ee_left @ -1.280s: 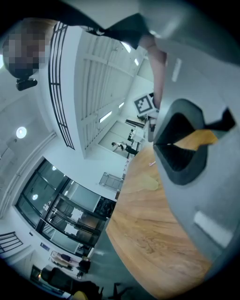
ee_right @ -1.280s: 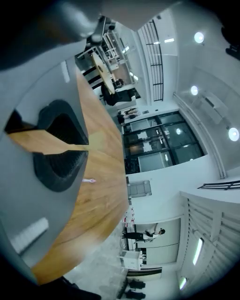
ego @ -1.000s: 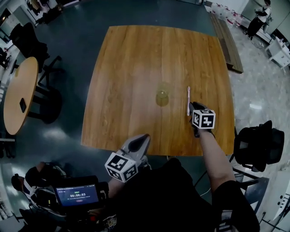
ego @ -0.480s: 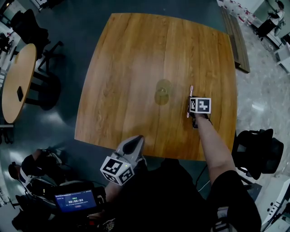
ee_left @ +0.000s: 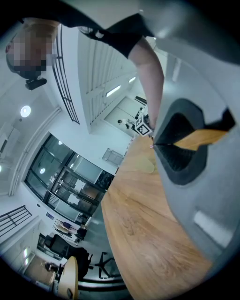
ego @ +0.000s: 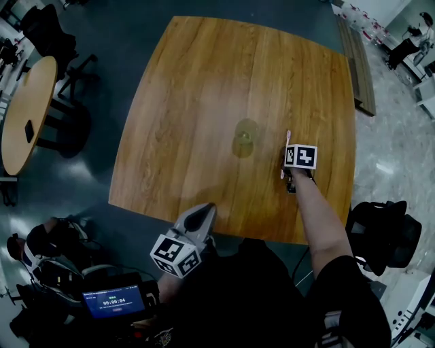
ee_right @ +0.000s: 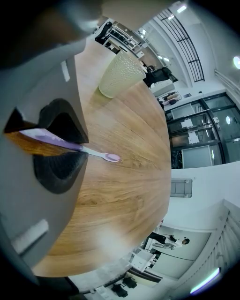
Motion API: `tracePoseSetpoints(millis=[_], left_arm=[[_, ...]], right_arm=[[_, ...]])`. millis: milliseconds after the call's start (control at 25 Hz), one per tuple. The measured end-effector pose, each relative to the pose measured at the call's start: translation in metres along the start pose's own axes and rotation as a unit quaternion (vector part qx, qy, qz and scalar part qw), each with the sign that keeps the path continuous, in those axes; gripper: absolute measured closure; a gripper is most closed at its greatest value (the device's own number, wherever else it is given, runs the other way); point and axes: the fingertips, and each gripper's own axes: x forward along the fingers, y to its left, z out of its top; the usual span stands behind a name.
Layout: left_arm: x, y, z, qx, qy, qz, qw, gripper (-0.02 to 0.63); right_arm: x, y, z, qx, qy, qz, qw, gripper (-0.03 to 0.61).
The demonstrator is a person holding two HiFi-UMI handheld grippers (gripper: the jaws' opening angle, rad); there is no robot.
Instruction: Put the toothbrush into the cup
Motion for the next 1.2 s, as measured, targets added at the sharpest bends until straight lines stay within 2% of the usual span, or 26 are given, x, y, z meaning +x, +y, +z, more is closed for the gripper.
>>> tracePoseSetpoints(millis=[160, 400, 560, 680, 760, 800, 920, 960, 1000, 1080, 1200], left_arm=[[-0.002, 0.002, 0.003, -0.003, -0.001, -0.002, 1.0000, 0.614], [-0.003, 0.002, -0.002, -0.004, 0.002, -0.002, 1.0000, 0.614], [-0.004, 0.004, -0.001, -0.001, 0.003, -0.002, 1.0000, 0.614], [-0.002, 0.002, 0.001, 0.001, 0.002, -0.004, 1.0000, 0.614], [0.000, 0.000, 0.002, 0.003, 0.002, -0.007, 1.0000, 0.614], [0.000, -0.001, 0.003, 0.004, 0.002, -0.008, 1.0000, 0.614], [0.001, 0.000, 0.004, 0.005, 0.004, -0.010, 0.9999, 0.614], [0.001, 0.000, 0.004, 0.006, 0.005, -0.010, 0.9999, 0.614], [0.001, -0.001, 0.004, 0.006, 0.005, -0.011, 0.9999, 0.614], [0.002, -0.002, 0.004, 0.007, 0.007, -0.012, 0.9999, 0.614], [0.000, 0.001, 0.002, 0.007, 0.009, -0.006, 0.9999, 0.614]], right_arm=[[0.001, 0.002, 0.002, 0.007, 0.003, 0.001, 1.000, 0.535], [0.001, -0.001, 0.003, 0.003, -0.005, 0.001, 1.000, 0.537], [-0.006, 0.001, 0.018, 0.012, -0.042, 0.012, 0.999, 0.538], [-0.022, 0.011, 0.041, 0.037, -0.105, 0.060, 0.992, 0.538], [-0.049, 0.028, 0.071, 0.057, -0.184, 0.119, 0.974, 0.538], [-0.069, 0.040, 0.090, 0.065, -0.233, 0.155, 0.958, 0.538], [-0.138, 0.082, 0.138, 0.077, -0.369, 0.263, 0.888, 0.538], [-0.154, 0.094, 0.148, 0.081, -0.397, 0.289, 0.868, 0.538], [-0.165, 0.105, 0.156, 0.085, -0.415, 0.306, 0.853, 0.538], [-0.173, 0.122, 0.166, 0.088, -0.432, 0.325, 0.837, 0.538], [-0.168, 0.147, 0.171, 0.075, -0.438, 0.332, 0.832, 0.538]])
